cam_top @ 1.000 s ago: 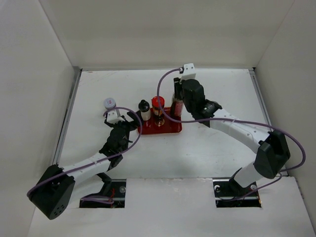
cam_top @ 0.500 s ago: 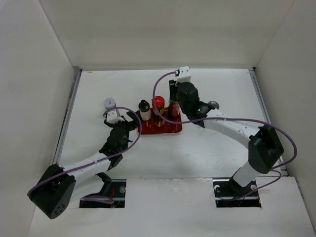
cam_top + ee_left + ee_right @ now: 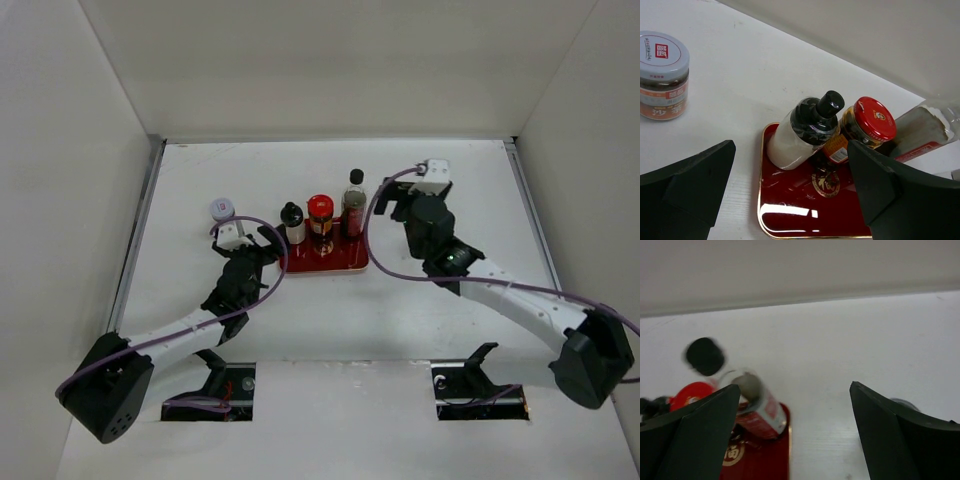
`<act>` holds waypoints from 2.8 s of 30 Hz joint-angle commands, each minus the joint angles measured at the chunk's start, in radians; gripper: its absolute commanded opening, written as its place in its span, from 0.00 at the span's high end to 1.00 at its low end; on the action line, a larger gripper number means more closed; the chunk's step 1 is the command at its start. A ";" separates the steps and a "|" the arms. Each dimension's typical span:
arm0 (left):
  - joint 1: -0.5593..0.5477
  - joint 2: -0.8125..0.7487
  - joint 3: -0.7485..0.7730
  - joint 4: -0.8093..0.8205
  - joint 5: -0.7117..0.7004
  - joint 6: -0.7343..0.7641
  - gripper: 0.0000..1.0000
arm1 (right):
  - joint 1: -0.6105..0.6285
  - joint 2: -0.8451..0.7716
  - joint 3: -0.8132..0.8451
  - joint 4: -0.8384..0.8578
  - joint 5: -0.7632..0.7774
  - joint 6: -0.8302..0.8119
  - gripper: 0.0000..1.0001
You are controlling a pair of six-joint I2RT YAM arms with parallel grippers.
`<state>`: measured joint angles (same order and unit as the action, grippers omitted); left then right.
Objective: Organize the condiment bottles
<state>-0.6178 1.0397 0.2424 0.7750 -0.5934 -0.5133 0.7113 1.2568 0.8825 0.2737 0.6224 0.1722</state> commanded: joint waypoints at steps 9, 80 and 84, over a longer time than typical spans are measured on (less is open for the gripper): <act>0.003 0.032 0.003 0.058 0.026 -0.028 0.03 | -0.249 0.013 -0.117 -0.171 0.045 0.191 0.00; 0.146 0.046 0.353 -0.587 -0.151 -0.034 0.03 | 0.192 -0.184 -0.390 0.188 0.065 0.237 0.00; 0.247 0.092 0.422 -0.648 -0.131 -0.034 0.03 | 0.170 -0.227 -0.444 0.183 0.027 0.265 0.00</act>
<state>-0.4274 1.1114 0.6056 0.2314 -0.7124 -0.5400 0.8948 1.0527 0.4568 0.4301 0.6632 0.3904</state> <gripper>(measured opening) 0.971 0.999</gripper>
